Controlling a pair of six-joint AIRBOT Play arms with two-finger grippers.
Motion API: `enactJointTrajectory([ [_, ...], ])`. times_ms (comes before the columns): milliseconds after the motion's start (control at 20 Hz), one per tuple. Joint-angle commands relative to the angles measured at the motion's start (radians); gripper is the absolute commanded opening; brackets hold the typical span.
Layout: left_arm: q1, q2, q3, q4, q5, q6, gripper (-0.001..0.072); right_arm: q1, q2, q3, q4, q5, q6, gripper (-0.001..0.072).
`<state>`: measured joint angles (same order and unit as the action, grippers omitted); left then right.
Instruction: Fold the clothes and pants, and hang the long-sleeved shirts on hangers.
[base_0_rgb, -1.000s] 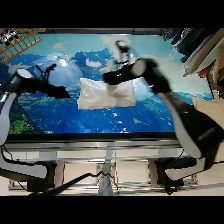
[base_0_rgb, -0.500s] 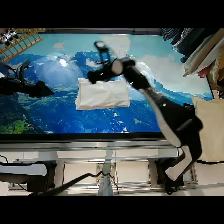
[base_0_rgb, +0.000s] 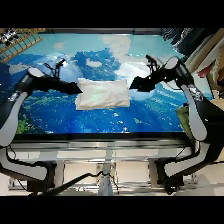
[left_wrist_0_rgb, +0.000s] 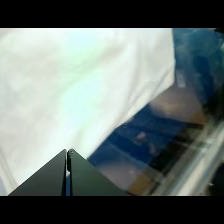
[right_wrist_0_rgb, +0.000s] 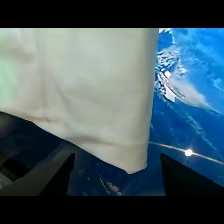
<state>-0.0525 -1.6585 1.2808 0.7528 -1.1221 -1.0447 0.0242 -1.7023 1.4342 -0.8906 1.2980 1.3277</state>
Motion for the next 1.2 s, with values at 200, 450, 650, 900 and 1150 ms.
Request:
enactJointTrajectory([
  [200, -0.084, -0.058, 0.072, 0.205, 0.109, -0.146, 0.0003, -0.029, -0.247, 0.061, 0.221, -0.039, -0.245, 0.0626],
  [450, -0.085, -0.063, 0.074, 0.204, 0.098, -0.146, 0.0003, 0.056, -0.394, 0.264, 0.285, 0.112, -0.255, 0.0443],
  [650, -0.078, -0.061, 0.092, 0.205, -0.025, -0.146, 0.0002, 0.100, -0.376, 0.367, 0.282, 0.158, -0.149, 0.0022],
  [900, -0.043, 0.073, 0.117, 0.205, -0.255, -0.146, 0.0003, -0.065, -0.109, 0.540, 0.106, 0.300, 0.093, 0.0022],
  [1150, -0.038, 0.300, 0.117, 0.205, -0.338, -0.145, 0.0004, -0.468, 0.191, 0.629, 0.074, 0.417, 0.272, 0.0022],
])
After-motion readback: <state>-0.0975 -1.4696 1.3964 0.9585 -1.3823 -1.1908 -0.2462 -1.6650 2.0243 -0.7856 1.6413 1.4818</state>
